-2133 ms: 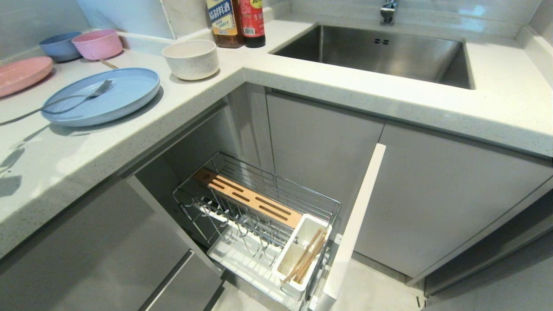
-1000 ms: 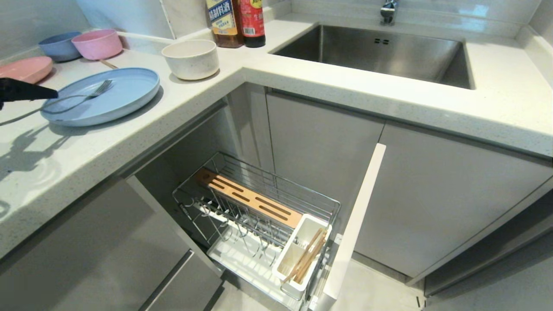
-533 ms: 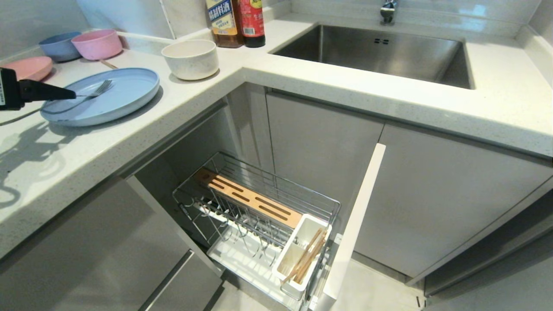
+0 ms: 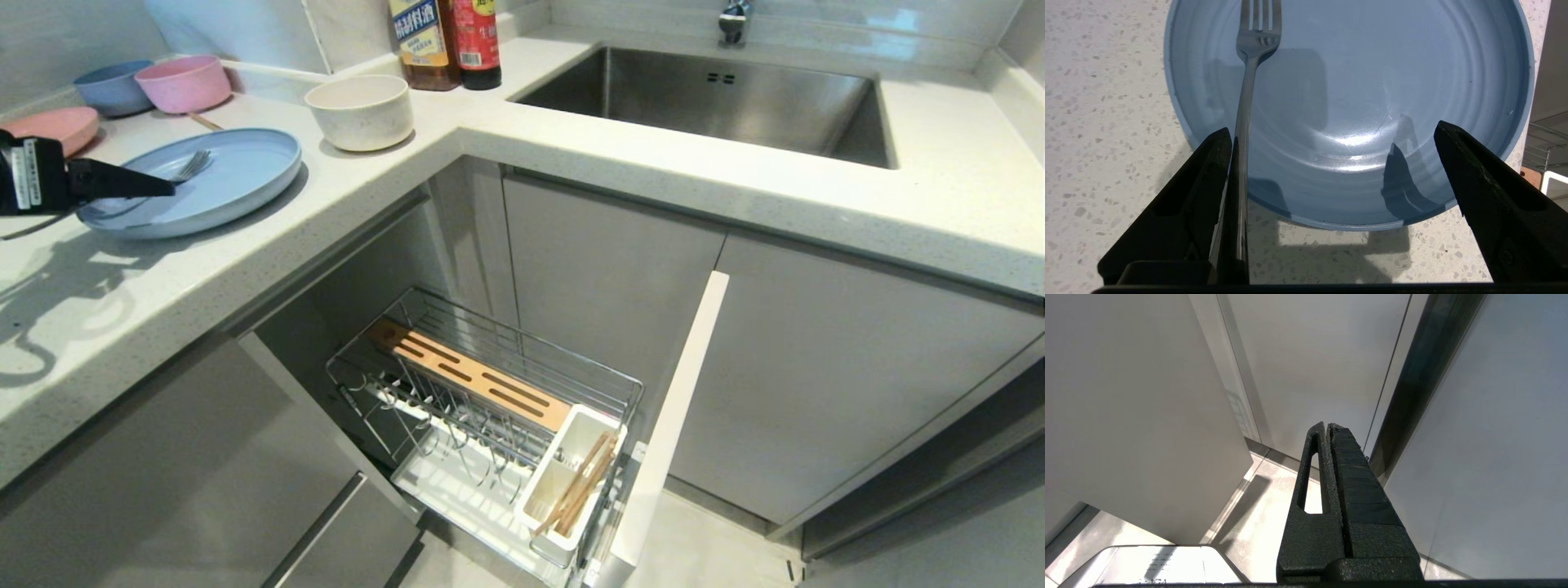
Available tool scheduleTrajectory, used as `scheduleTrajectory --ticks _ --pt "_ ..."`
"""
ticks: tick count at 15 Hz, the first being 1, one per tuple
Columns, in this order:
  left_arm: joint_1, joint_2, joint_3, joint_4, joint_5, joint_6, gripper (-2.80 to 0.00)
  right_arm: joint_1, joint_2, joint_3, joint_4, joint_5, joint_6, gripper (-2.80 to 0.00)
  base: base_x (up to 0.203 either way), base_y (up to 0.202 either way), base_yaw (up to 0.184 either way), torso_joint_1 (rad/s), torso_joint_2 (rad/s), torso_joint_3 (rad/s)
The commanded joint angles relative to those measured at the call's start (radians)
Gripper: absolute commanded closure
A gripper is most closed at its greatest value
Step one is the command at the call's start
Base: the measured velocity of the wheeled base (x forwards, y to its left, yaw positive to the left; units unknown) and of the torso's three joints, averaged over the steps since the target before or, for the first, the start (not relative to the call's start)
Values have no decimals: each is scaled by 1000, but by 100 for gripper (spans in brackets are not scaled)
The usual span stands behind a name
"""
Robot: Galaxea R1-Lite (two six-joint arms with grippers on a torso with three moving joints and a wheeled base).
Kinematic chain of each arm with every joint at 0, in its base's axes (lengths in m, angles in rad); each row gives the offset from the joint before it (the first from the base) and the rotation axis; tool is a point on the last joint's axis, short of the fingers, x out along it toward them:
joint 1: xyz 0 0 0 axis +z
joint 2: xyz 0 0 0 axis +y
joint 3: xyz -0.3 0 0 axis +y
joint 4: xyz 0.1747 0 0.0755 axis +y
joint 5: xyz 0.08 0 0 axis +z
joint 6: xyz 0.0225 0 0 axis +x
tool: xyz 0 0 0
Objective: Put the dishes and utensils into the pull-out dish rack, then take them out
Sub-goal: Pick up the fork and place it in the cupboard
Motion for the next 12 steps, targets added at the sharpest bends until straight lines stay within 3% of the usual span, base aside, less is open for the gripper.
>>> scheduleTrajectory --ticks 1,8,12 --pt "-6 1 4 5 -3 1 -280 0 0 2 0 0 0 0 0 0 0 0 0 0" --pt "-21 -2 2 2 11 2 -280 0 0 2 0 0 0 0 0 0 0 0 0 0" --pt "-22 -4 4 3 61 1 -280 0 0 0 0 0 0 0 0 0 0 0 0 0"
